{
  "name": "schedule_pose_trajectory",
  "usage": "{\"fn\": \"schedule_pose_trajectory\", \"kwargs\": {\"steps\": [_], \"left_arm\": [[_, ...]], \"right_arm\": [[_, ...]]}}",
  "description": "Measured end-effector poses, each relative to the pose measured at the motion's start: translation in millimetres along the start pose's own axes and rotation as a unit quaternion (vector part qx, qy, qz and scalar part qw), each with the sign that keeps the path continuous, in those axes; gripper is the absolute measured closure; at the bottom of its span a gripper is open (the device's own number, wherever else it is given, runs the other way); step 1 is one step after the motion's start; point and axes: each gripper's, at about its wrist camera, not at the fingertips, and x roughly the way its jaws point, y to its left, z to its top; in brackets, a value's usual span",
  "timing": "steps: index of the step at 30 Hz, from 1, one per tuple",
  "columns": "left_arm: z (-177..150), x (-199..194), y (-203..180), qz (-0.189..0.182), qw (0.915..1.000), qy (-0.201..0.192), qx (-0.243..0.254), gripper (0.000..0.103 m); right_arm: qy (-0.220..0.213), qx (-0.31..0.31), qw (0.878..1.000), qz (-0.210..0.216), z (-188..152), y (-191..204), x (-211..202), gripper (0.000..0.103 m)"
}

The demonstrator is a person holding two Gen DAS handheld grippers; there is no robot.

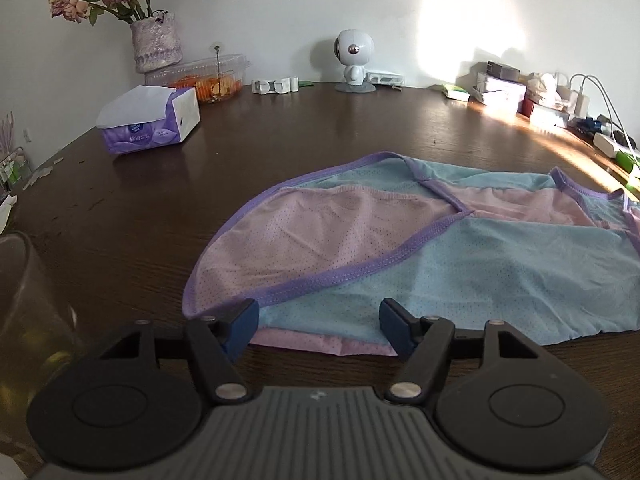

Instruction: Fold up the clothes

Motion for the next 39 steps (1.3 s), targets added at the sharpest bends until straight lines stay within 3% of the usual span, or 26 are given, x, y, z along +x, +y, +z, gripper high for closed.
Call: {"fn": "schedule_pose_trajectory", "kwargs": {"steps": [1,2,6,8,11,13,15,17,23,33,39], "left_arm": [[-0.7,1.4,-1.1,0.001,1.0,-0.001,0.003,0.04],[-0.4,1.9,-1.4,0.003,1.0,-0.002,0.003,0.042],[0.6,3.8,-1.5,0.013,0.9999,-0.008,0.001,0.049],[1.0,4.0,-1.2,0.02,0.9998,-0.009,-0.002,0.05],[3.2,-4.6,-1.6,0.018,0.9997,-0.011,-0.013,0.053],[5.9,-14.2,-2.7,0.006,0.9995,-0.023,-0.02,0.051],[10.2,-17.0,-8.6,-0.007,0.9992,-0.037,-0.012,0.045],[12.1,-8.7,-17.9,-0.012,0.9993,-0.035,0.01,0.046],[0.1,5.6,-22.0,-0.004,0.9995,-0.03,0.013,0.049],[-22.8,-20.2,3.5,-0.02,0.9997,-0.011,0.005,0.048],[-27.1,-42.6,-4.0,-0.046,0.9985,0.022,0.021,0.05]], "right_arm": [[0.004,0.003,1.0,-0.01,1.1,-1.5,3.8,0.1],[0.004,0.009,1.0,-0.016,7.9,-7.0,7.0,0.102],[0.002,0.031,0.999,-0.043,34.9,-29.0,19.8,0.1],[0.002,0.042,0.997,-0.057,48.4,-39.9,26.2,0.092],[0.007,0.021,0.991,-0.131,55.8,-32.9,34.8,0.084],[-0.03,0.013,0.994,-0.109,53.9,-21.4,19.7,0.081],[-0.04,0.009,0.997,-0.058,55.3,-4.3,19.5,0.08],[-0.049,0.004,0.999,-0.008,56.7,12.8,19.4,0.083],[-0.02,-0.003,1.0,-0.016,54.3,38.0,65.9,0.087],[-0.003,0.001,1.0,-0.018,30.0,42.0,36.8,0.088],[0.001,0.01,1.0,-0.02,8.1,45.6,11.7,0.088]]}}
